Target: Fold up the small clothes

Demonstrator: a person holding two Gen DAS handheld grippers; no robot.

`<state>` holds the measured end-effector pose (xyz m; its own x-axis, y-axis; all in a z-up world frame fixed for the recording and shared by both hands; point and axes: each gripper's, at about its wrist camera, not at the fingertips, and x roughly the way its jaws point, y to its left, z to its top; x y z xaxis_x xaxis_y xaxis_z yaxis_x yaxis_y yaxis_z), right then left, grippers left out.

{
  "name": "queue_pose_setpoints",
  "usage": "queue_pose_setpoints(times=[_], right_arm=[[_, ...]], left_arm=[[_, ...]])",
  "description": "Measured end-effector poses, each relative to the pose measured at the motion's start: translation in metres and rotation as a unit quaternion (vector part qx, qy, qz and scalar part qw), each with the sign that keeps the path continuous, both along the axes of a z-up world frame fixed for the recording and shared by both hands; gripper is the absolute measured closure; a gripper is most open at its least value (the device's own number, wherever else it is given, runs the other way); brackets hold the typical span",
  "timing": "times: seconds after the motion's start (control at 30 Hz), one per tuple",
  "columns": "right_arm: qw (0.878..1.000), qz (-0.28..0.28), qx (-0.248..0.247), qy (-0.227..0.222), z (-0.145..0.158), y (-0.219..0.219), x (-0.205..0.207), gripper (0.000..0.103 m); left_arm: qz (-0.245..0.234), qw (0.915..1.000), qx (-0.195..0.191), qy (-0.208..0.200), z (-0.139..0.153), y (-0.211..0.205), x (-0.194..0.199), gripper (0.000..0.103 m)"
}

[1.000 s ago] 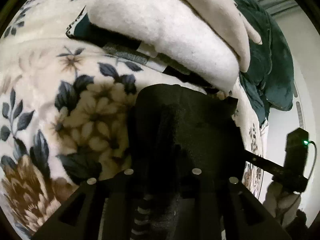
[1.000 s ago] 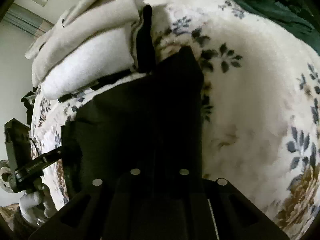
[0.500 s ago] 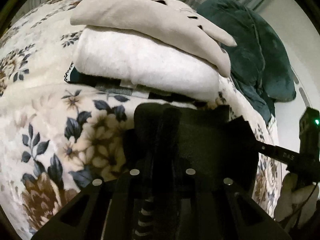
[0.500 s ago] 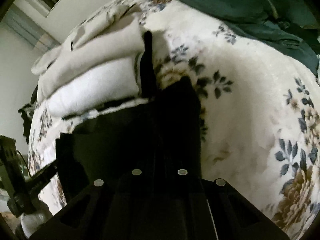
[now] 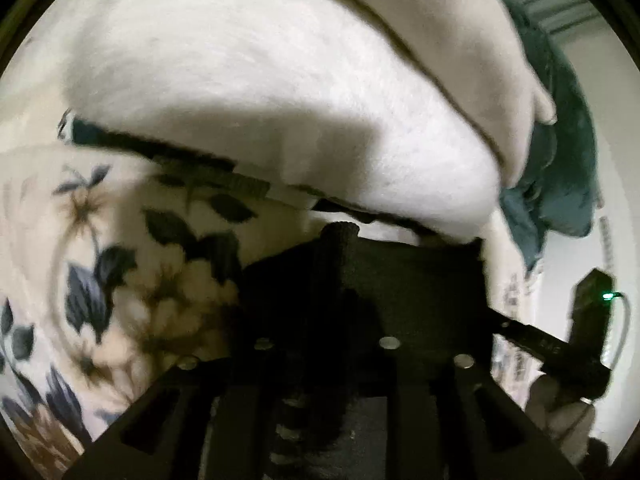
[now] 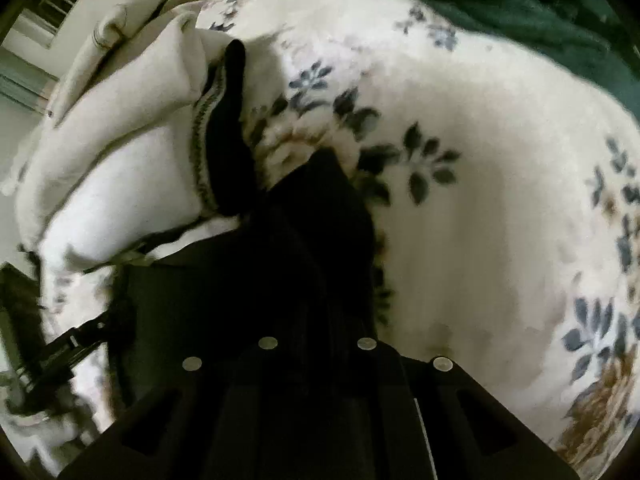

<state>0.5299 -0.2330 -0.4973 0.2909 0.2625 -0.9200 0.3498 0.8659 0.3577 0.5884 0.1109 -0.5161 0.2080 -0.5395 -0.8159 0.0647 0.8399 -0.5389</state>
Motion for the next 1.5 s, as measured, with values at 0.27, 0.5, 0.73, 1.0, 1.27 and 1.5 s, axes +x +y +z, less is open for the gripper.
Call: queue_pose_setpoints(times=[0.27, 0.5, 0.73, 1.0, 1.27, 1.5], right_arm=[[0.997, -0.002, 0.08, -0.007, 0.018, -0.054, -0.044, 0.021], [0.99, 0.044, 0.132, 0.021, 0.001, -0.06, -0.056, 0.012], [0.978, 0.089, 0.183, 0.038, -0.036, -0.048, -0.014, 0.012], [0.957, 0.147, 0.241, 0.063, -0.073, -0.014, 0.034, 0.009], [0.961, 0.133, 0.236, 0.058, -0.085, -0.005, 0.031, 0.037], [0.97, 0.084, 0.224, 0.034, -0.064, -0.019, 0.006, 0.07]], left_arm=[[0.032, 0.9963, -0.079, 0.007, 0.016, 0.038, -0.092, 0.028], [0.182, 0.9757, -0.12, 0.019, 0.021, 0.055, -0.238, 0.028], [0.235, 0.9475, -0.204, 0.073, -0.036, -0.003, -0.257, 0.028], [0.314, 0.9209, -0.221, 0.068, -0.069, -0.015, -0.234, 0.022], [0.337, 0.9187, -0.2, 0.044, -0.061, -0.017, -0.243, 0.038], [0.302, 0.9351, -0.182, 0.035, -0.044, -0.006, -0.23, 0.082]])
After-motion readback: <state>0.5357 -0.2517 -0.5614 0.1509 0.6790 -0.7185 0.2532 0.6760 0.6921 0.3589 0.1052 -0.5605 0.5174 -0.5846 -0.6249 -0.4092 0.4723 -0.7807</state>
